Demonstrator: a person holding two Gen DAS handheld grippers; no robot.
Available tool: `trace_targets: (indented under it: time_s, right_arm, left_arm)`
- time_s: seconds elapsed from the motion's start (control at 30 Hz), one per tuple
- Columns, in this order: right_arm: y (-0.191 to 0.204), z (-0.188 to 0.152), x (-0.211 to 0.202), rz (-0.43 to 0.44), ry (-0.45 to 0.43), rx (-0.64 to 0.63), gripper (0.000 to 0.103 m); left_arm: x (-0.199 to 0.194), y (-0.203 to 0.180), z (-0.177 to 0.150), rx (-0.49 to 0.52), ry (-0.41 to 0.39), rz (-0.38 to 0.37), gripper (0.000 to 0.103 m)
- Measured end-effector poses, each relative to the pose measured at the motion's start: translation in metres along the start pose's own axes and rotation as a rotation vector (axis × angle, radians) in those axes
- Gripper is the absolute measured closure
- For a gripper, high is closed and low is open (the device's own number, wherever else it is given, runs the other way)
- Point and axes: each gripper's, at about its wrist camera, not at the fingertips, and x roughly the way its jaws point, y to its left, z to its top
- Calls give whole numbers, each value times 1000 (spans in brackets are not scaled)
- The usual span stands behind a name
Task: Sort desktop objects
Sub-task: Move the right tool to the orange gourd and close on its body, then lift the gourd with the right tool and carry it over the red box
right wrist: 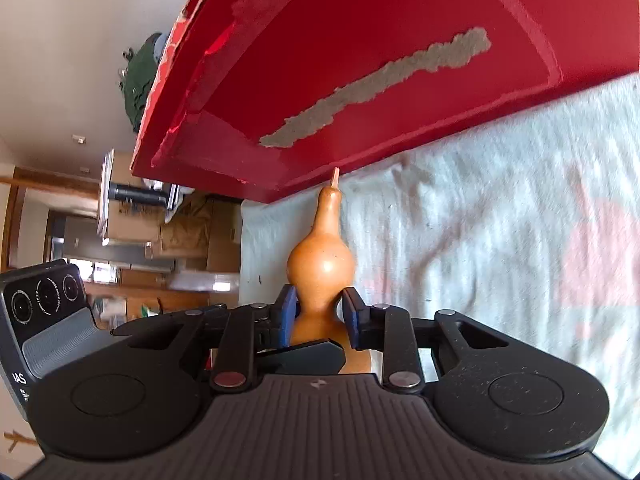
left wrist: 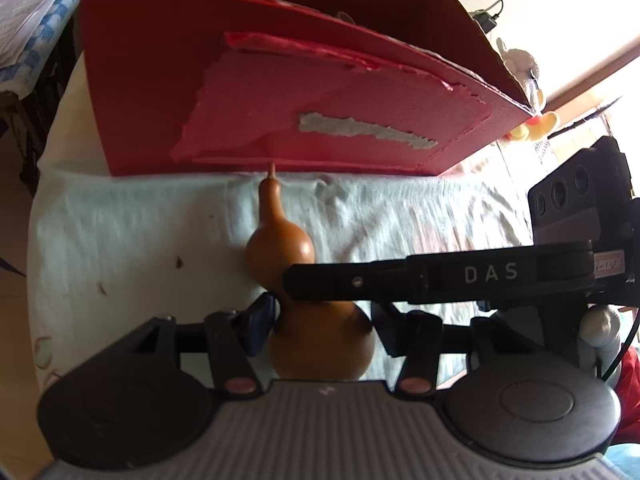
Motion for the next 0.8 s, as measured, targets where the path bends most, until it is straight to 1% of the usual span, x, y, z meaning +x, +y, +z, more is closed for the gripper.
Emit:
trace_targets:
  time_s: [0.1, 0.2, 0.3, 0.4, 0.5, 0.63, 0.73, 0.8]
  right_arm:
    - [-6, 3, -12, 16, 19, -25, 75]
    - [-18, 7, -25, 34, 51, -15, 75]
    - [-31, 9, -44, 47, 81, -6, 75]
    - [-49, 9, -68, 70, 83, 29, 76]
    - [-62, 8, -94, 74, 57, 48, 76]
    - [-76, 8, -131, 53, 6, 54, 76]
    - [-84, 8, -156, 46, -44, 56, 76]
    - [-89, 8, -175, 48, -85, 47, 76]
  left_arm:
    - [3, -18, 0, 12, -3, 21, 51]
    - [8, -38, -1, 27, 11, 27, 51]
    - [17, -68, 2, 70, 35, 35, 51]
    - [23, -97, 5, 123, 43, 34, 52]
    - [32, -126, 12, 163, 52, 18, 52]
    - [46, -167, 19, 225, 51, -7, 52]
    - [52, -195, 23, 270, 34, -26, 52]
    - [54, -216, 29, 300, 9, -32, 52]
